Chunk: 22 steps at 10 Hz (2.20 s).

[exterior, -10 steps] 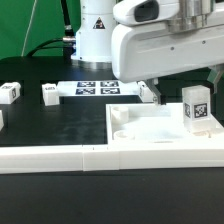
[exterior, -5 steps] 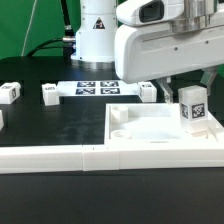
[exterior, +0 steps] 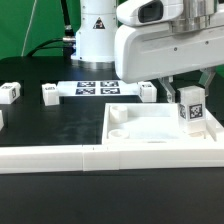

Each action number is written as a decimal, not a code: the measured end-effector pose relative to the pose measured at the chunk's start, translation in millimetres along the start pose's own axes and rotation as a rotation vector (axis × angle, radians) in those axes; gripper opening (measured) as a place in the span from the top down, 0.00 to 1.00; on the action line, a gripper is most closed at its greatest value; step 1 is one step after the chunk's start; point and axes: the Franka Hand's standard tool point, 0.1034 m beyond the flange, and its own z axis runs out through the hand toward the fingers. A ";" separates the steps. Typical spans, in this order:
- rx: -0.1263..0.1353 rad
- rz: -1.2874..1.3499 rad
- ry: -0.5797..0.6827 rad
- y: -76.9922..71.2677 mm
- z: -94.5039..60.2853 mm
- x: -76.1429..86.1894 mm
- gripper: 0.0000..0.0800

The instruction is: Assemble one leg

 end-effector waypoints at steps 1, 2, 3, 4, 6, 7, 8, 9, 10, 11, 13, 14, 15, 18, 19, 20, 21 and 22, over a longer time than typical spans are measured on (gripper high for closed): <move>0.000 0.145 -0.004 -4.4 0.5 0.4 0.64; 0.000 0.298 -0.003 -10.2 1.2 1.5 0.64; -0.001 0.420 -0.003 -14.3 1.5 2.0 0.64; 0.002 0.560 -0.006 -17.5 1.8 2.0 0.64; 0.030 0.827 -0.015 -18.3 2.0 2.7 0.64; 0.030 0.950 -0.017 -19.5 1.9 2.9 0.64; 0.029 1.059 -0.017 -20.8 1.2 3.5 0.64; 0.029 1.194 -0.019 -21.9 1.6 3.3 0.64; 0.034 1.254 -0.023 -22.7 2.1 3.2 0.64; 0.038 1.333 -0.026 -23.2 2.1 3.4 0.64; 0.038 1.243 -0.025 -23.3 2.3 3.1 0.54; 0.032 1.194 -0.036 -23.8 2.9 1.3 0.36; 0.020 1.048 -0.046 -22.2 3.4 0.3 0.36; 0.002 0.600 -0.074 -19.3 3.7 5.9 0.20; -0.015 0.507 -0.072 -18.1 4.7 5.7 0.19; -0.018 0.379 -0.071 -16.6 5.0 5.5 0.19; -0.024 0.282 -0.075 -16.7 5.6 4.9 0.19; -0.037 0.171 -0.079 -17.3 6.9 4.9 0.19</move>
Offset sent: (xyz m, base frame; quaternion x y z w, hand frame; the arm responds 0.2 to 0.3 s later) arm 0.0046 0.0042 -0.0017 -0.0450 -0.0158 0.3319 0.9421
